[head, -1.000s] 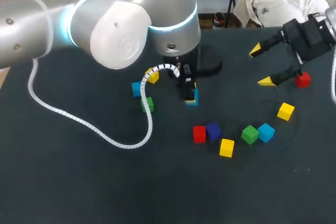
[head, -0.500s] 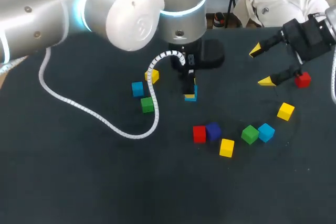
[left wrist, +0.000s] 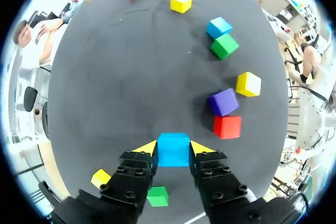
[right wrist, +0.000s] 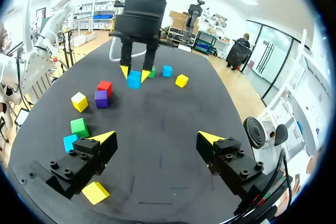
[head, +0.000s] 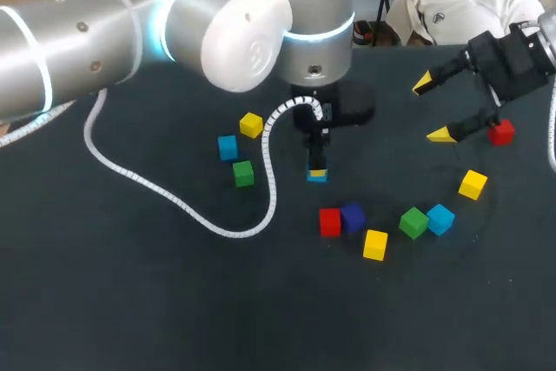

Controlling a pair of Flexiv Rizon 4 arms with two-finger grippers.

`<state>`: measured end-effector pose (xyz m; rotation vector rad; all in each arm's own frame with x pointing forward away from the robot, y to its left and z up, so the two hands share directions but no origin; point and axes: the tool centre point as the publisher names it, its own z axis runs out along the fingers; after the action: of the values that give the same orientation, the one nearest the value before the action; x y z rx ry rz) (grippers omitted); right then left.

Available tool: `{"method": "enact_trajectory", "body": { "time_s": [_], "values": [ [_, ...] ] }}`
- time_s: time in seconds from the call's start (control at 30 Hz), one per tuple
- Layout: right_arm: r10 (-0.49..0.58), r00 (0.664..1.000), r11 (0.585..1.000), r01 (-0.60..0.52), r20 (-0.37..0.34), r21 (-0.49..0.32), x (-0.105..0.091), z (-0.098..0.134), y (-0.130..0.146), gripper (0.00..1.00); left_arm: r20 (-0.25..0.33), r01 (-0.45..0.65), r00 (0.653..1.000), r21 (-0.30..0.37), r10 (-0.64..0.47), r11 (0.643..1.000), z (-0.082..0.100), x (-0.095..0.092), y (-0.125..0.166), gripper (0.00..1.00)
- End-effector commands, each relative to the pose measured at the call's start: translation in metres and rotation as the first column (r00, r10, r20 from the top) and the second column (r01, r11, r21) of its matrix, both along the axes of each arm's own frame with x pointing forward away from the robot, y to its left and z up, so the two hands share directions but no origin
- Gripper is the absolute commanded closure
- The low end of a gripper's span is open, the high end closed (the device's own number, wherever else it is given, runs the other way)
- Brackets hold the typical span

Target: Place the blue cubes, place green cubes on the blue cubes, place the yellow cubes on the green cubes, then place the red cubes on the yellow cubes, and place purple cube on the red cubes.

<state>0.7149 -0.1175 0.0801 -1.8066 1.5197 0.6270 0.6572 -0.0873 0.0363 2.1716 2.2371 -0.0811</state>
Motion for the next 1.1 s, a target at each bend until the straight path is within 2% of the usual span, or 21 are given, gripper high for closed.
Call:
{"method": "enact_trajectory", "body": {
  "time_s": [0.03,0.17,0.57,0.9,1.1],
  "values": [
    [0.0,1.0,1.0,0.0,0.001,0.002,0.0,0.0,0.0,0.0,0.002,-0.017,1.0,0.001,0.017,1.0,-0.004,0.009,0.002,1.0],
    [0.0,1.0,1.0,0.0,0.001,0.002,0.0,0.0,0.0,0.0,0.017,-0.037,0.999,0.004,0.037,0.999,-0.006,0.014,0.004,1.0],
    [0.0,1.0,1.0,0.0,0.001,0.002,0.0,0.0,0.0,0.0,-0.012,-0.104,0.995,-0.035,0.104,0.994,-0.023,0.02,0.009,1.0],
    [0.0,1.0,1.0,0.0,0.001,0.002,0.0,0.0,0.0,0.0,-0.014,-0.103,0.995,-0.035,0.103,0.994,-0.029,0.022,0.01,1.0],
    [0.0,1.0,1.0,0.0,0.001,0.002,0.0,0.0,0.0,0.0,-0.006,-0.093,0.996,-0.015,0.093,0.996,-0.03,0.031,0.008,1.0]
  ]
}}
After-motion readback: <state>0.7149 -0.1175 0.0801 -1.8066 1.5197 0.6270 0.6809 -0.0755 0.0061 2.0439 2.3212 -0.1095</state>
